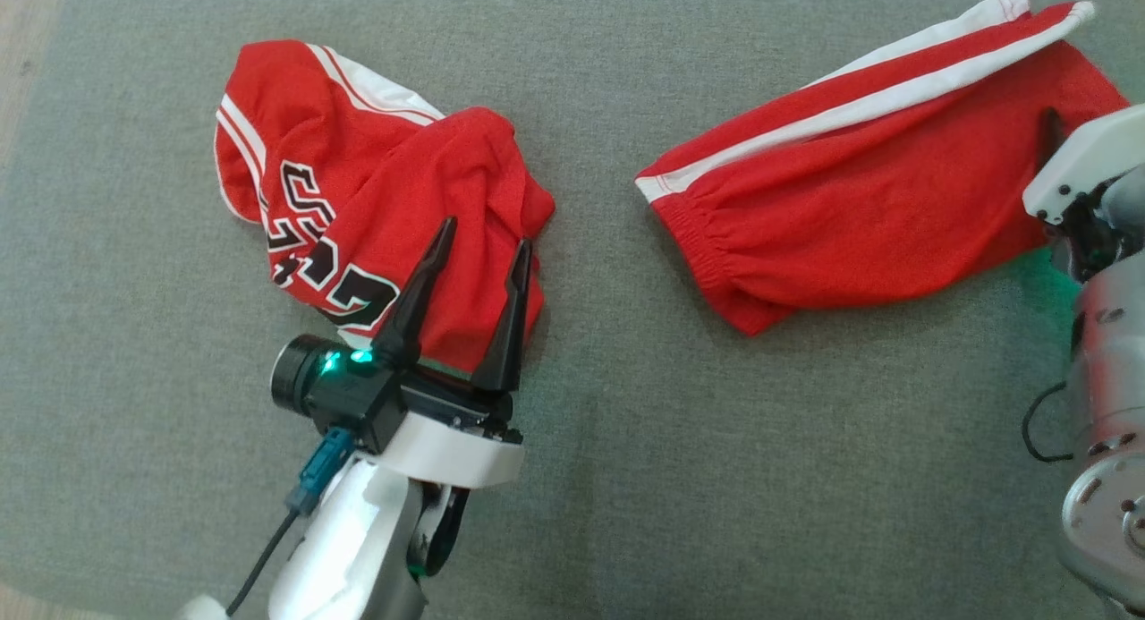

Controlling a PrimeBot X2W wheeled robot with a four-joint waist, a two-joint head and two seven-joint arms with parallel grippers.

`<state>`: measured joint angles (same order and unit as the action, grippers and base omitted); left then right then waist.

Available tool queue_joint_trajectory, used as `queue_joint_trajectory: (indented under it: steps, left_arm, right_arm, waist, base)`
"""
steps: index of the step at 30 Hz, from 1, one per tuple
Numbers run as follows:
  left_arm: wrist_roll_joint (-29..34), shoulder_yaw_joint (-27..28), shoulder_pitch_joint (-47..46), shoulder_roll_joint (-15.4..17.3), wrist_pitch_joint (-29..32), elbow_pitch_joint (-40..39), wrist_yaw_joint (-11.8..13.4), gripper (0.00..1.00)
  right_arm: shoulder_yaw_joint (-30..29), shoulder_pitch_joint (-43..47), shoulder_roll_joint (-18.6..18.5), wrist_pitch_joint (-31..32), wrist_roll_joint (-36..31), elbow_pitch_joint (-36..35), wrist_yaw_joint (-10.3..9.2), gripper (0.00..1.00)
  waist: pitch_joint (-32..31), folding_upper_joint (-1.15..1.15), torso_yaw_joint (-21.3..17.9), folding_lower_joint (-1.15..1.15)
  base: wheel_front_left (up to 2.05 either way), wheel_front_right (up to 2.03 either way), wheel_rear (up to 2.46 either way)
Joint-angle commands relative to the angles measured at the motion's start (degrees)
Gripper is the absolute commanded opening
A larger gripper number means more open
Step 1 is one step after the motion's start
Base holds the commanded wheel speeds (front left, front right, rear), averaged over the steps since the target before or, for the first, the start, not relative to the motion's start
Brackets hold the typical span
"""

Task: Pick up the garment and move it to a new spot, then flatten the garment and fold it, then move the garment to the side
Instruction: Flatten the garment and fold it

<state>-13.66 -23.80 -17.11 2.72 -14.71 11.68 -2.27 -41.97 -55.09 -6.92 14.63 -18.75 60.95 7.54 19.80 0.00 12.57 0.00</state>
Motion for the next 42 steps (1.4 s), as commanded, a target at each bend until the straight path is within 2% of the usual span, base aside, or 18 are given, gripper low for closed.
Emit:
queue_joint_trajectory:
  steps: [1,3,4,15,22,30,36,42]
  left_arm:
    - [-0.34,1.62,-1.78,0.17,-0.29,-2.21,0.39,1.00]
    - [-0.47,1.59,-1.92,0.17,-0.29,-2.28,0.57,1.00]
    - [-0.54,1.64,-1.98,0.17,-0.29,-2.30,0.65,1.00]
    - [-0.42,3.67,-0.41,0.16,-0.29,-2.52,1.03,1.00]
    - [-0.29,4.26,1.07,0.16,-0.29,-2.72,1.20,1.00]
    - [-0.13,5.09,2.61,0.16,-0.29,-2.67,0.96,1.00]
    - [0.10,5.39,2.89,0.16,-0.29,-2.72,0.55,1.00]
    - [0.35,5.68,3.75,0.16,-0.29,-2.17,0.59,1.00]
  right_arm:
    - [1.21,-1.62,0.54,0.37,-0.80,0.33,-0.05,0.91]
    - [2.06,-2.29,0.35,-1.27,-1.17,1.14,-0.05,0.06]
    - [2.30,-2.44,0.13,-2.19,-1.24,1.50,-0.05,0.00]
    - [5.25,-1.47,-0.66,-11.62,2.55,6.85,-0.05,0.00]
    - [6.23,1.32,-3.49,-14.86,6.50,8.25,-0.05,0.00]
    - [3.37,6.88,-6.92,-16.90,11.40,7.86,-0.05,0.00]
    - [3.30,7.63,-5.82,-19.17,12.98,6.48,-0.05,0.00]
    - [7.60,6.52,-2.32,-22.35,15.80,5.89,-0.05,0.00]
  waist:
    - [0.11,0.00,-0.04,0.00]
    - [0.10,0.00,-0.15,0.00]
    - [-0.05,0.00,-0.30,0.00]
    - [-4.39,0.00,-4.57,0.00]
    - [-6.30,0.00,-6.60,0.00]
    - [-8.01,0.00,-7.57,0.00]
    - [-8.23,0.00,-7.22,0.00]
    - [-10.34,0.00,-6.55,0.00]
  base:
    - [0.00,0.00,0.00]
    - [0.00,0.00,0.00]
    - [0.00,0.00,0.00]
    - [0.00,0.00,0.00]
    - [0.00,0.00,0.00]
    - [0.00,0.00,0.00]
    - [0.00,0.00,0.00]
    - [0.00,0.00,0.00]
